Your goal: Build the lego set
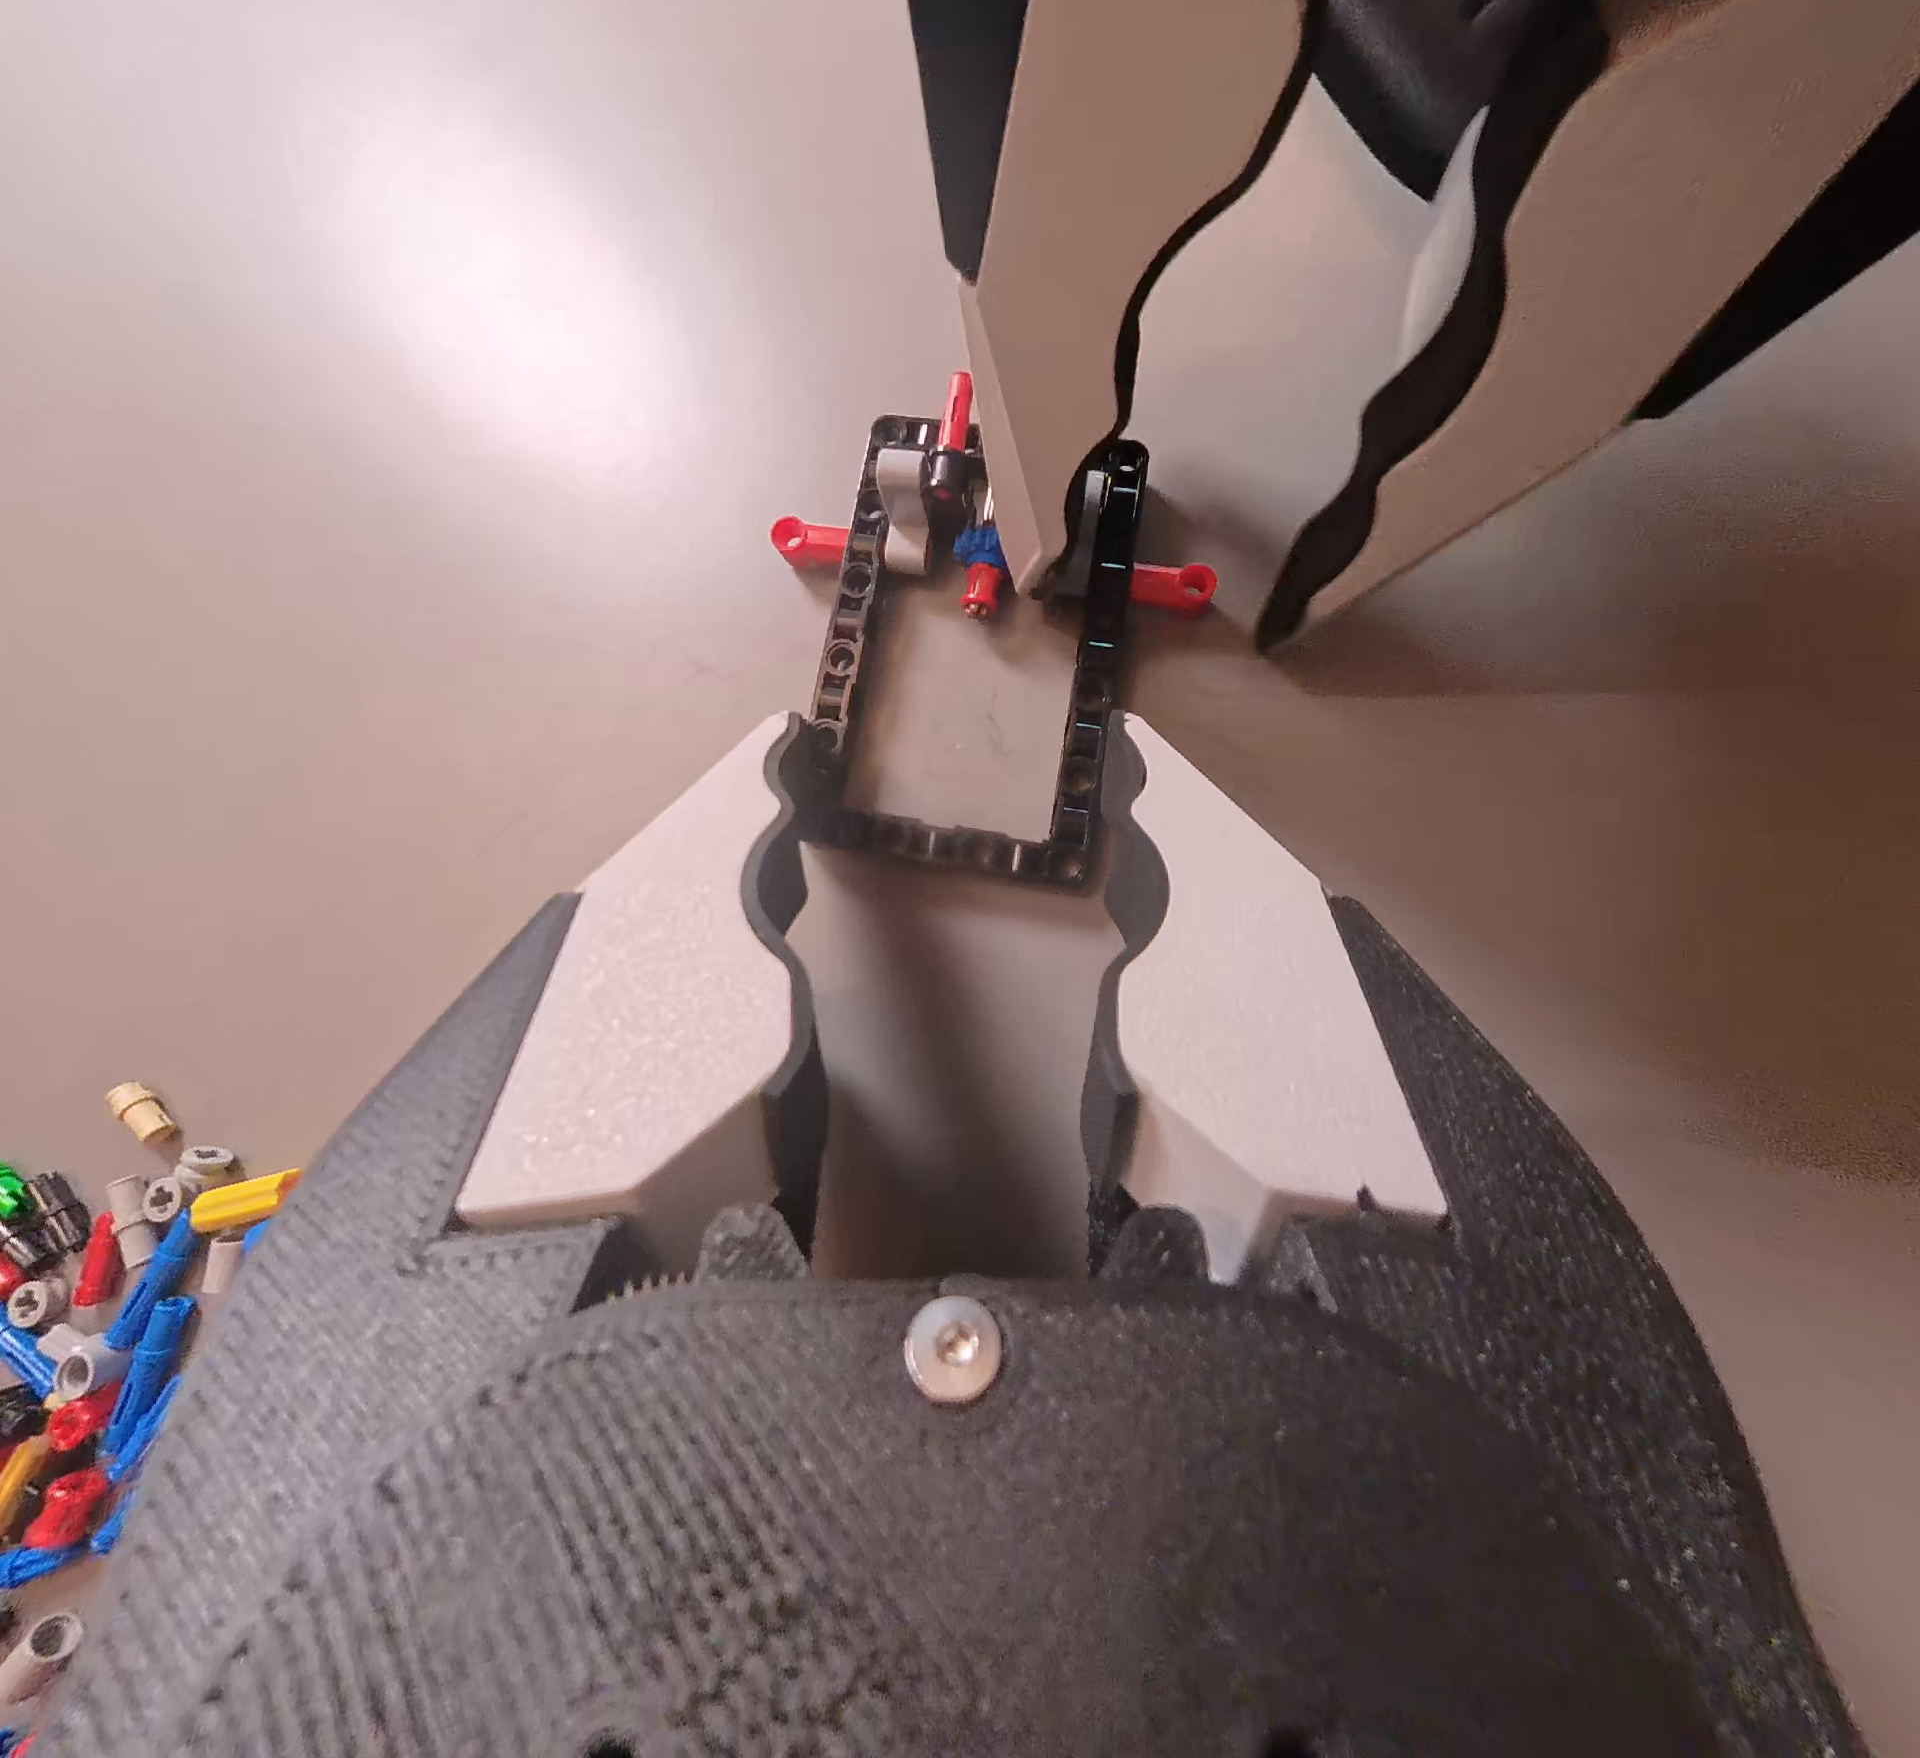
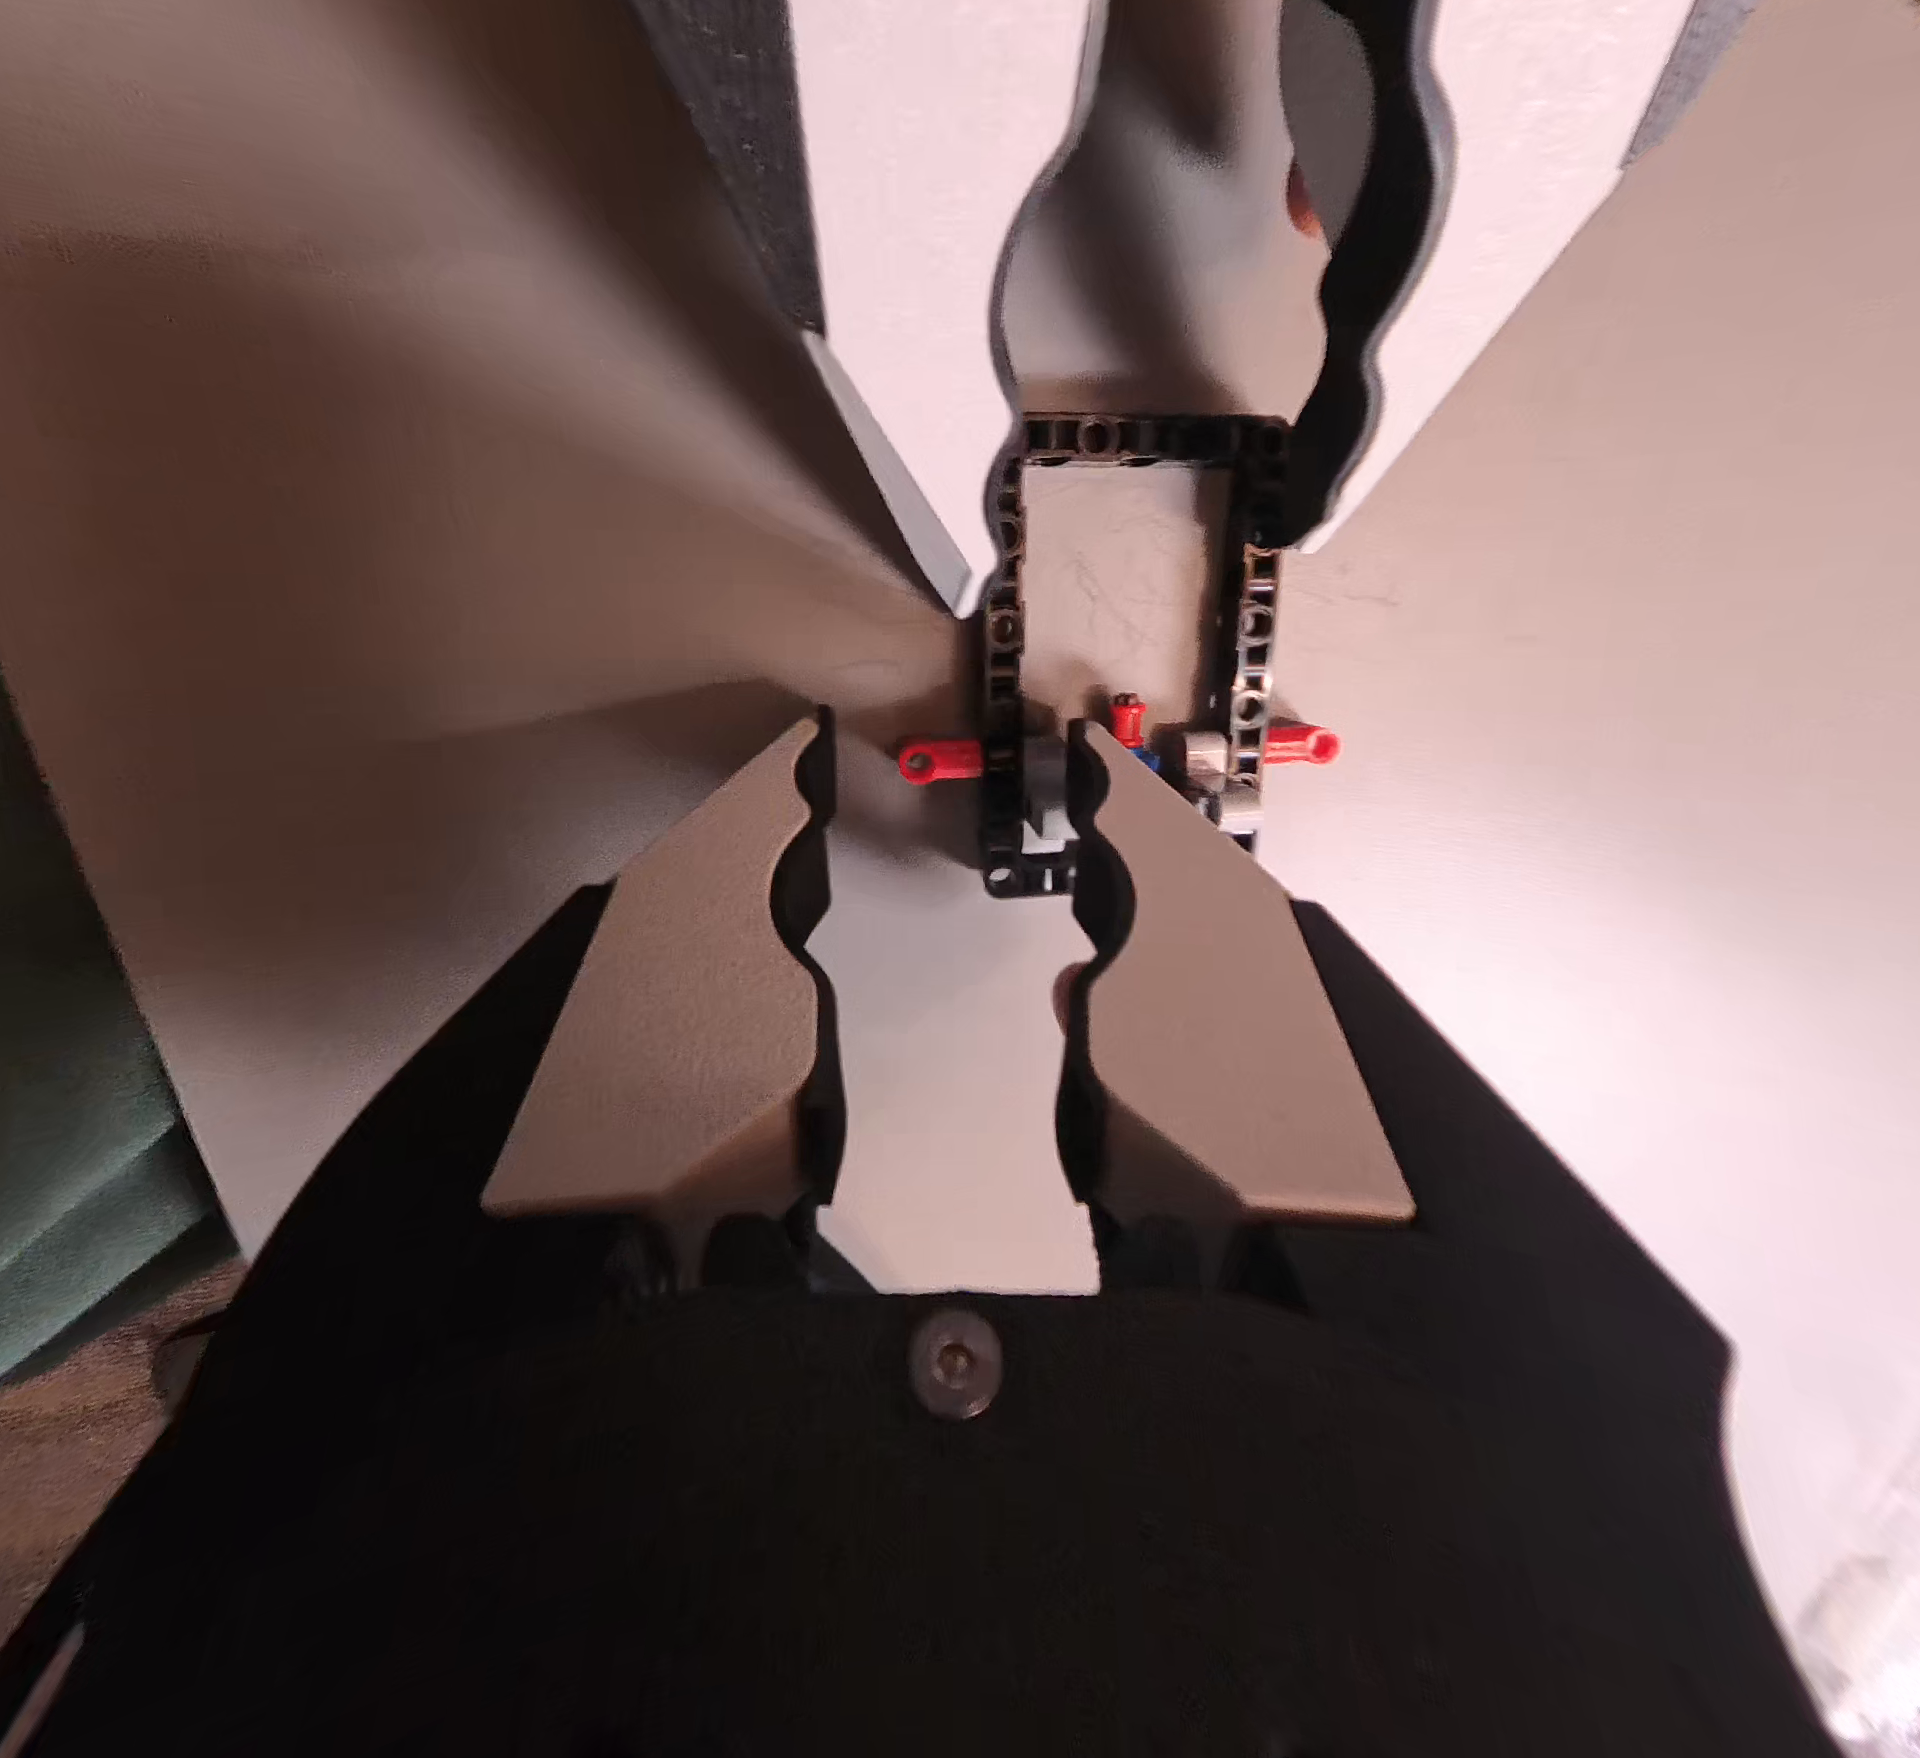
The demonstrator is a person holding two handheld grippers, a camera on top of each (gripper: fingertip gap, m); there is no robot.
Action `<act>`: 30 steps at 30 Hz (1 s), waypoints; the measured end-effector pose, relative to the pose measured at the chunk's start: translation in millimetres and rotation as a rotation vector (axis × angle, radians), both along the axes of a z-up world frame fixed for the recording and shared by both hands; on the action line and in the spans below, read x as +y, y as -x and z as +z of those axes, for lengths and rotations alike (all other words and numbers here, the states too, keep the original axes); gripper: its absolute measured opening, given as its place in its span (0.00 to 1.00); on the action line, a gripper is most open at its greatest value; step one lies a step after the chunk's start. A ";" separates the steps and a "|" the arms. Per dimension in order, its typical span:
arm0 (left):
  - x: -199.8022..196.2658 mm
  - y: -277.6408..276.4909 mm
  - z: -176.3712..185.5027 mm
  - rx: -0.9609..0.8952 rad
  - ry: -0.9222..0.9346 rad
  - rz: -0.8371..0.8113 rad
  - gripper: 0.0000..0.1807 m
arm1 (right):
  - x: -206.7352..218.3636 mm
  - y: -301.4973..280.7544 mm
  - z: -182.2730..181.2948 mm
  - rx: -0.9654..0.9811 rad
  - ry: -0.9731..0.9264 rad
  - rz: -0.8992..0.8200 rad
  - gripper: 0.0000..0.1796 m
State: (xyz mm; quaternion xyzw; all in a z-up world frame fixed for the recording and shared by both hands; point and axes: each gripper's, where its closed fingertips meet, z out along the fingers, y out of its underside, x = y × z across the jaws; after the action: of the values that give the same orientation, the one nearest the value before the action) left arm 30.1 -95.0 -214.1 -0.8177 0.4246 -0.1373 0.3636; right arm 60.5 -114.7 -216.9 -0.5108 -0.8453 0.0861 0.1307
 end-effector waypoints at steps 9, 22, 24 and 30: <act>0.0 -0.2 0.0 -0.036 0.005 -0.018 0.32 | 4.3 0.2 -0.7 -0.037 -0.027 -0.002 0.17; -1.1 -2.9 -0.6 -0.044 -0.004 -0.043 0.32 | 2.0 -1.8 -0.9 -0.032 0.002 -0.016 0.16; -1.4 -3.2 -0.6 -0.044 -0.004 -0.044 0.32 | 1.6 -2.1 -0.8 -0.029 0.005 -0.016 0.16; -2.2 -3.5 -0.1 -0.033 -0.010 -0.048 0.31 | 0.7 -1.4 0.0 0.010 0.010 -0.033 0.16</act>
State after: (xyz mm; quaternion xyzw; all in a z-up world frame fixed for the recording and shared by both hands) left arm 33.7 -97.2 -214.2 -0.8031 0.4386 -0.1571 0.3714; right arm 62.0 -113.9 -216.8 -0.5251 -0.8356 0.0908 0.1338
